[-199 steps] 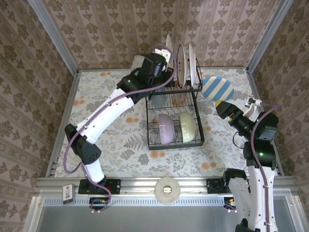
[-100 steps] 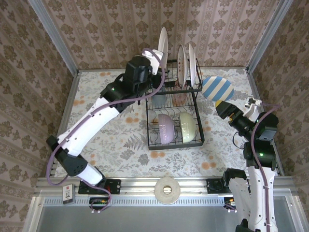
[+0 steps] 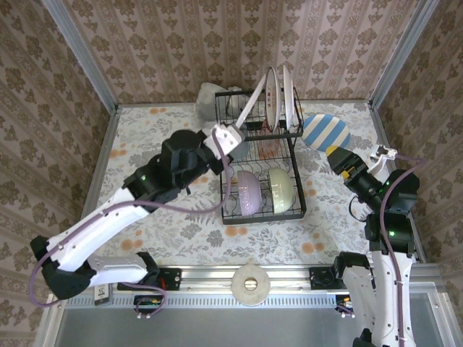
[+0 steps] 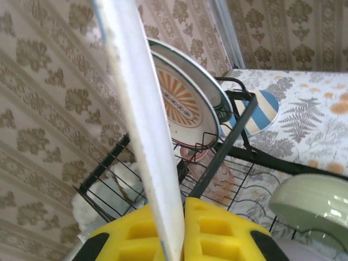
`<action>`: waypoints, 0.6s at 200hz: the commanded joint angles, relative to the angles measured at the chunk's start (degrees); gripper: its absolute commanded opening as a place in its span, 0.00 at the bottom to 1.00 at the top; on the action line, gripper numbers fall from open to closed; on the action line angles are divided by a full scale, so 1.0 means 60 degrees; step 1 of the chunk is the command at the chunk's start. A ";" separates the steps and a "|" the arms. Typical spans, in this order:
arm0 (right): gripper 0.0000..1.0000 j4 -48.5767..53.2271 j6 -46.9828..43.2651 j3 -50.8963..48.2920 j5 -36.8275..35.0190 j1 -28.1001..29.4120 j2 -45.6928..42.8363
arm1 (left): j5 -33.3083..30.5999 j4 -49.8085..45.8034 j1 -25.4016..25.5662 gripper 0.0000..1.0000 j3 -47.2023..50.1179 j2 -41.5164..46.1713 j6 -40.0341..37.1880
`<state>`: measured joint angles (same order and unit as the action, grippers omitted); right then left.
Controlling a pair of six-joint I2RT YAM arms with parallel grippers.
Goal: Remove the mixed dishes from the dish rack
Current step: Pick up the plate from the dish rack, then place the plate on the plate.
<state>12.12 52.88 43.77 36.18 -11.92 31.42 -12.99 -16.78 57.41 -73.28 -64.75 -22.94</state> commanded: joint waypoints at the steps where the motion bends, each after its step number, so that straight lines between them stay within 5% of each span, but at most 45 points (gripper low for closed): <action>1: 1.00 -0.0940 0.0806 0.0073 0.0266 0.0163 0.0184 | -0.0566 0.1047 0.0631 0.00 0.0874 0.0852 -0.2349; 67: 1.00 -0.1496 0.0956 0.0249 -0.0606 0.2203 0.0897 | -0.1560 0.1534 0.1578 0.00 0.3383 0.2077 -0.4753; 120: 1.00 -0.1335 0.1045 0.0332 -0.1403 0.3597 0.1197 | -0.2602 0.3537 0.2200 0.00 0.5347 0.2381 -0.6837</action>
<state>5.23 58.54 43.77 31.62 6.81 38.39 -23.07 -6.37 69.12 -44.03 -52.10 -55.29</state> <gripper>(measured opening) 0.999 0.072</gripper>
